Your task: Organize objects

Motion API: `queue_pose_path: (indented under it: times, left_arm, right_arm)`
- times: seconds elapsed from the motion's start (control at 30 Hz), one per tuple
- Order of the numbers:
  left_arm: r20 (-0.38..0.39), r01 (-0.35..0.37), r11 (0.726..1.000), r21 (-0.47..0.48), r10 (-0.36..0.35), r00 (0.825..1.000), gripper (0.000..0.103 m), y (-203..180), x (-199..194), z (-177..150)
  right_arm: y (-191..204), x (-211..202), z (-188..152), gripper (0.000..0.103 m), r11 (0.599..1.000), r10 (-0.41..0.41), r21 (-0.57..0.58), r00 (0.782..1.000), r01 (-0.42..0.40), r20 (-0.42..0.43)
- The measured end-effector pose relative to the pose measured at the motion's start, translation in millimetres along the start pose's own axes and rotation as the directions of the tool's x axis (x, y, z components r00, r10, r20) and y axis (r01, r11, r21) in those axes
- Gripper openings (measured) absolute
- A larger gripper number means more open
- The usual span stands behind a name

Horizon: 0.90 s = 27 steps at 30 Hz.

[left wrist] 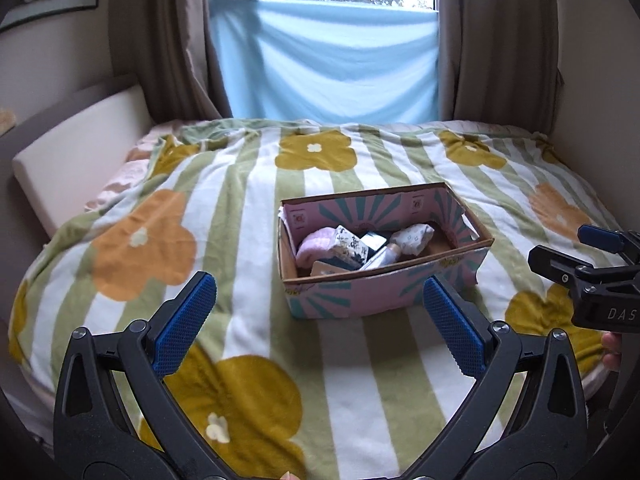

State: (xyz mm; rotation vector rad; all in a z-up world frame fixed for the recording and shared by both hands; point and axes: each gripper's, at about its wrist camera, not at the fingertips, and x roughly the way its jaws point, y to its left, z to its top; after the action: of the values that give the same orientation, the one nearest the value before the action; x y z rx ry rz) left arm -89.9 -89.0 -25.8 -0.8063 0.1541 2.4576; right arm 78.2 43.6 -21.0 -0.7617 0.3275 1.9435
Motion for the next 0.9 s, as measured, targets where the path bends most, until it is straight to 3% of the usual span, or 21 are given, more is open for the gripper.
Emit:
queue_pose_path:
  times: [0.3,0.9]
  left_arm:
    - [0.018,0.055,0.998,-0.029,-0.055,0.998,0.103,4,-13,-6]
    - [0.040,0.060,0.997,-0.041,-0.058,0.998,0.103,3,-20,0]
  right_arm:
    - [12,-18,-2,0.102,0.999,-0.023,-0.037,0.998,0.025,0.063]
    - [16,-23,-1,0.102,0.999,-0.033,-0.040,0.996,0.037,0.087]
